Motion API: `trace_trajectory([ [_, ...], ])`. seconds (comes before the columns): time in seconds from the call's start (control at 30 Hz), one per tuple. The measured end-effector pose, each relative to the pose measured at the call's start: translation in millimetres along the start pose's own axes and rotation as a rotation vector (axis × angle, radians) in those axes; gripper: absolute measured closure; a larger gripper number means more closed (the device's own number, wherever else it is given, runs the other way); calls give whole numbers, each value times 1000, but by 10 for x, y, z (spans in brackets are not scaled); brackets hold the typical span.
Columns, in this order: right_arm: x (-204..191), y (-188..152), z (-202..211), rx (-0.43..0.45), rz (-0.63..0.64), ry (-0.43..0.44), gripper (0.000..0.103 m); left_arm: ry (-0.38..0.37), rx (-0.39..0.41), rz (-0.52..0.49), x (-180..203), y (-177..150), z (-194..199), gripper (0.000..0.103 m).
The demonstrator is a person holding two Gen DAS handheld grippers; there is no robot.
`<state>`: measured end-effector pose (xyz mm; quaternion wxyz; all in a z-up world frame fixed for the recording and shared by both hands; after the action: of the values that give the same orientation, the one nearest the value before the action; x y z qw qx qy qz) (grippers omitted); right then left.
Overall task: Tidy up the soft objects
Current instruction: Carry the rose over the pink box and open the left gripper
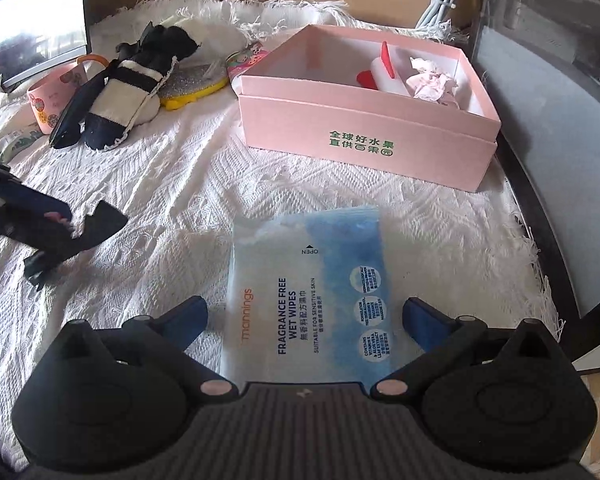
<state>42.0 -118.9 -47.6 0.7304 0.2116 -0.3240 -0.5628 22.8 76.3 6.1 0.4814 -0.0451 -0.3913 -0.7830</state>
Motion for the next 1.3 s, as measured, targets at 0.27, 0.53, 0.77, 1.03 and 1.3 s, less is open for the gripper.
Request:
trace_trajectory([
  [0.27,5,-12,11,14,-2,-2,0,42,-98,-176,160,-183,-189,67],
  [0.53,-13,13,88,48,38,-35,5,38,-133,-197,104,-247,-167,66],
  [0.77,45,41,75,-3,-22,1,26,-2,-163,-133,42,-290,-226,65],
  [1.03,164,80,341,-9,-73,-27,27,-20,-164,-235,257,-302,-184,69],
  [1.3,308,138,696,35,-86,-84,27,-59,-97,-241,389,344,-120,69],
])
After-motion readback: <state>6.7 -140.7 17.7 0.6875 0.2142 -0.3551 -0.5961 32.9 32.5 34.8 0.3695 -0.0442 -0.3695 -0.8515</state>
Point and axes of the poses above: each gripper's, at about its wrist camera, not at the fingertips, and z roughly against the way its jaws point, x to its right, y to its top, the point moved 6 cm from there along -z, roughly the way its jaws point, and after that the axes turned 15 degrees about -y, right-handed, at the moved point
